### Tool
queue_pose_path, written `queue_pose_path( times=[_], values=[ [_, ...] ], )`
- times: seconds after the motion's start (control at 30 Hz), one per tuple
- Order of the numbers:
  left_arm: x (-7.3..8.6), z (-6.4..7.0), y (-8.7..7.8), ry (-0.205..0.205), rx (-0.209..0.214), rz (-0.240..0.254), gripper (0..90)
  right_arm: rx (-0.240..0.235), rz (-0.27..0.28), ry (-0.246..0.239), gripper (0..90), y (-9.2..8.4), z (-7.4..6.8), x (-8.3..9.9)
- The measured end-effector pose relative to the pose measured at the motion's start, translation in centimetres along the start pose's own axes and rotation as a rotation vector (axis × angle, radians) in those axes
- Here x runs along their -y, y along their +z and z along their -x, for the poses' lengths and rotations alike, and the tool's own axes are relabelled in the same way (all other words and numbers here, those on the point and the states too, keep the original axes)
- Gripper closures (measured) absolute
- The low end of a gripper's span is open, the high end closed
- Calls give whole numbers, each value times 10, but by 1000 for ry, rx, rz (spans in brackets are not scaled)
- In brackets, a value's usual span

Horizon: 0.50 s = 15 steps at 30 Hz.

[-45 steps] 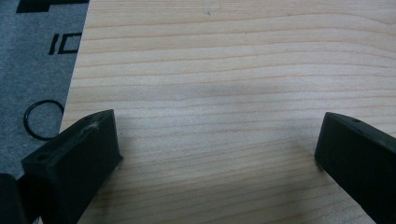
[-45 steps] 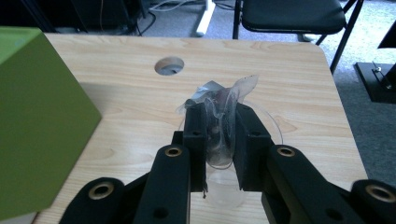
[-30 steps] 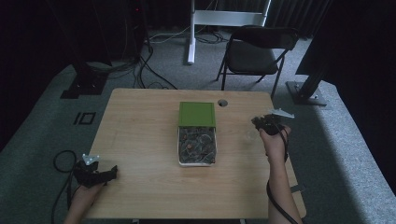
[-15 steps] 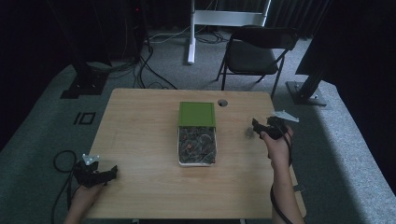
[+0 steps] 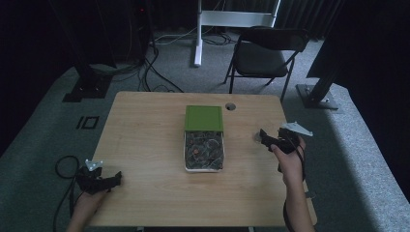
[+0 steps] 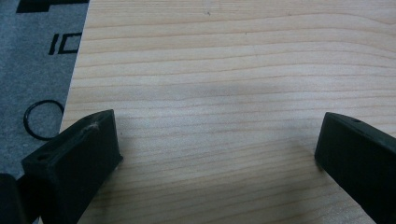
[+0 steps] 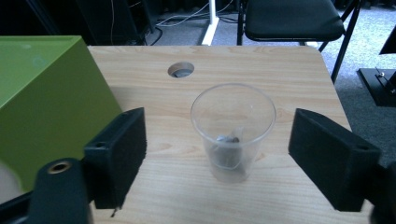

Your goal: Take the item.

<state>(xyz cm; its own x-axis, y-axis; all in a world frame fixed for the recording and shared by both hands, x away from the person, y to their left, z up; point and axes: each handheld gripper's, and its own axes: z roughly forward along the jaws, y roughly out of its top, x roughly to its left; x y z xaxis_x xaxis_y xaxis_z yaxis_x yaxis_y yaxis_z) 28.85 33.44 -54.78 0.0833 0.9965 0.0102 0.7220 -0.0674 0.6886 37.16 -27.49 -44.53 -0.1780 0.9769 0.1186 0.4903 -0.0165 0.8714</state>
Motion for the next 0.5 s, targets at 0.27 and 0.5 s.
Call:
queue_pose_path(
  times=[0.27, 0.5],
  values=[
    [0, 0, 0, 0, 0, 0, 3, -11, 0, -16, 151, -7, -1, 12],
    [0, 0, 0, 0, 0, 0, 3, -24, -9, -11, 142, -12, -1, 22]
  ],
)
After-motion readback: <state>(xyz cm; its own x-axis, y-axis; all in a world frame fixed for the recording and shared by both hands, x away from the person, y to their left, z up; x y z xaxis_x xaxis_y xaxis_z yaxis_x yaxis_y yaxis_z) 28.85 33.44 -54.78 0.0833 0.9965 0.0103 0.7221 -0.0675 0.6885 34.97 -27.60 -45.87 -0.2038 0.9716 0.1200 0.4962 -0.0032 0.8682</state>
